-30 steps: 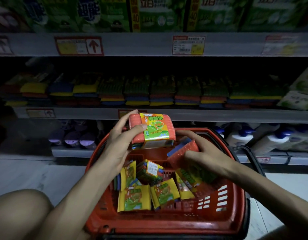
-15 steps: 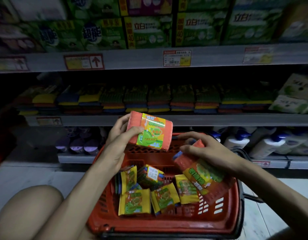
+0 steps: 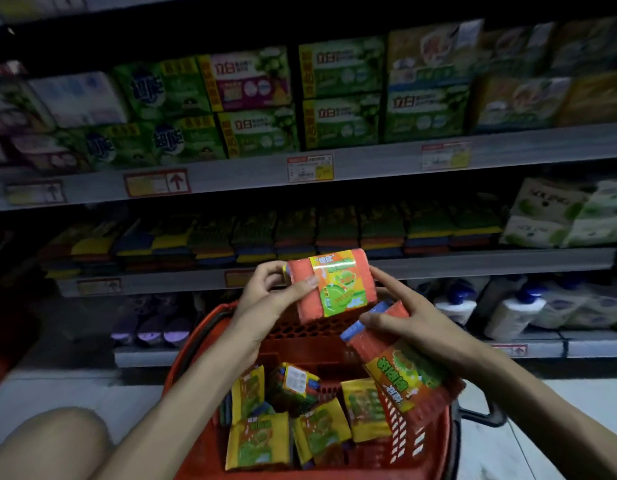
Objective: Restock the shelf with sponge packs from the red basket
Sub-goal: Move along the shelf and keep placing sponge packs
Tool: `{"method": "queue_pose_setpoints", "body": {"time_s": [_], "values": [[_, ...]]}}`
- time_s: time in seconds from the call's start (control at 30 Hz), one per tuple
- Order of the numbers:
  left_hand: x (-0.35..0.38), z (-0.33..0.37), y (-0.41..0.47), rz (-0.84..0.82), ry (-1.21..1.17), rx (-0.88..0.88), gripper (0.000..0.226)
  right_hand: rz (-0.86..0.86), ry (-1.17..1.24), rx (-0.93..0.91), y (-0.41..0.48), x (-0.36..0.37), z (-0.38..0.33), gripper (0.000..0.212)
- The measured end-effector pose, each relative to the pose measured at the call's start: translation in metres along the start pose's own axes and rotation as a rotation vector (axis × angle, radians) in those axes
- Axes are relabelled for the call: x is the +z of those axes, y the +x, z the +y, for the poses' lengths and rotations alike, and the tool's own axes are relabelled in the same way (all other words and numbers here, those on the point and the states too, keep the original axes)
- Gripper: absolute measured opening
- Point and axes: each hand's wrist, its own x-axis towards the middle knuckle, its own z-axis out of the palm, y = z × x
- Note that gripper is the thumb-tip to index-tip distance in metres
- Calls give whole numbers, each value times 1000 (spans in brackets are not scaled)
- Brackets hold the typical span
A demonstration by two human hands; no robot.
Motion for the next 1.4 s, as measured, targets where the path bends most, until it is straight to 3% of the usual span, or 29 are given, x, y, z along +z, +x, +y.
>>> {"method": "queue_pose_setpoints", "body": {"time_s": [0.27,0.47,0.63,0.83,0.97,1.17,1.4], "values": [[60,21,2,-161,145,-42,76,153,13,5,-21,-53,5,68],[102,26,13,-110,-83,-57,52,399,-187,40,-31,-85,8,45],[133,26,21,-74,-293,-29,45,485,-157,14,-44,-99,-1,38],[170,24,29,-9,-427,13,48,424,-47,-22,-62,-98,-4,41],[194,26,30,-36,-497,-29,63,369,-53,-40,-65,-99,2,58],[218,29,37,-43,-536,-98,46,425,64,-107,-61,-107,10,56],[236,30,40,5,-378,-41,42,511,232,-177,-54,-116,14,52]]}}
